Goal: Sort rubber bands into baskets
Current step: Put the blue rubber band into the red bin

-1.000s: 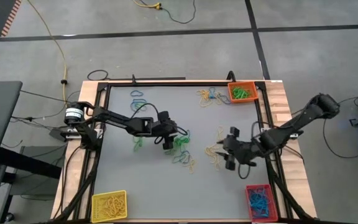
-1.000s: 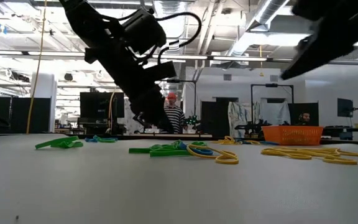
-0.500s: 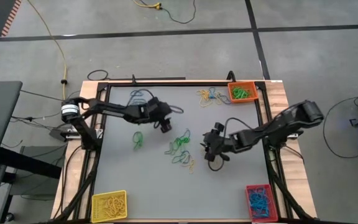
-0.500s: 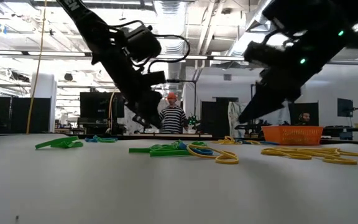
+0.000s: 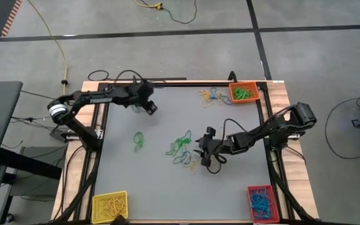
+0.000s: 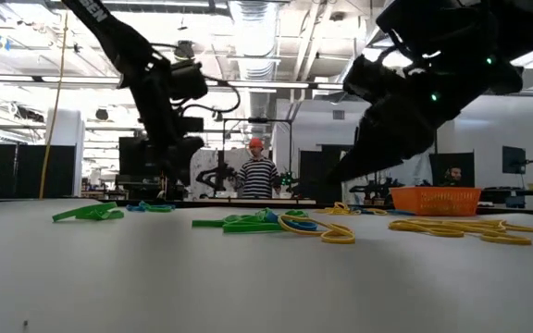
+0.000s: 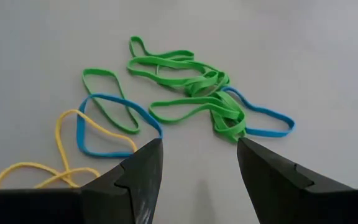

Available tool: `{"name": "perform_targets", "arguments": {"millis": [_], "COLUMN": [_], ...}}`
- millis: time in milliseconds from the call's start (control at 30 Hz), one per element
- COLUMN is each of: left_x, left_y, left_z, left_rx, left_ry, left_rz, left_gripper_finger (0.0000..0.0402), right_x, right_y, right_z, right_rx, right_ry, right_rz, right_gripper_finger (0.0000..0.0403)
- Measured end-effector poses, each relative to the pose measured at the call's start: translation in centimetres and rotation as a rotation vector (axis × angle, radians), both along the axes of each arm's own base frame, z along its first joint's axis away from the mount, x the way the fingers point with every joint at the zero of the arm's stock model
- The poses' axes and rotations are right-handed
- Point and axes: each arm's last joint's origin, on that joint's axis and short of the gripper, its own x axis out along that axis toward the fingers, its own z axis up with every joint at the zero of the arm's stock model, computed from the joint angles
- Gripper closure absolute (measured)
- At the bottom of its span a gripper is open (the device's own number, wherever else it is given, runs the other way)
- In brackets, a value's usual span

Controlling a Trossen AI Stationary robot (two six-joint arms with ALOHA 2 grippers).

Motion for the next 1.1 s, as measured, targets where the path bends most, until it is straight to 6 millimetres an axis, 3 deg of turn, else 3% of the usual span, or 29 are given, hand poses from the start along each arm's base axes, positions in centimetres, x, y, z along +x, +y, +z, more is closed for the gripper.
{"name": "perform_targets", "arguments": {"millis": [167, 400, 633, 867, 967, 1100], "left_x": [-1.6, -2.2, -2.2, -1.2, -1.1, -1.1], "left_y": [1.8, 2.5, 3.0, 3.8, 4.0, 4.1], "left_z": [-1.0, -2.0, -2.1, -4.4, -4.4, -4.3], "left_rx": [-0.087, -0.147, -0.135, -0.199, -0.188, -0.184], "left_ry": [0.008, 0.021, 0.000, 0.034, 0.041, 0.026], "left_rz": [0.062, 0.079, 0.089, 0.065, 0.065, 0.032], "left_gripper_finger": [0.0173, 0.0173, 0.0173, 0.0177, 0.0202, 0.0279], "right_x": [-0.1, -0.2, -0.2, 0.0, 0.0, 0.0], "right_y": [0.0, 0.0, 0.0, 0.0, 0.0, 0.0], "right_z": [1.0, 1.6, 1.6, 1.8, 1.8, 1.8], "right_rx": [0.003, -0.008, -0.009, -0.015, -0.015, -0.017], "right_ry": [-0.039, -0.054, -0.054, -0.082, -0.081, -0.076], "right_rz": [0.004, 0.017, 0.016, 0.024, 0.025, 0.025], "right_gripper_finger": [0.0168, 0.0168, 0.0168, 0.0168, 0.0168, 0.0168]}}
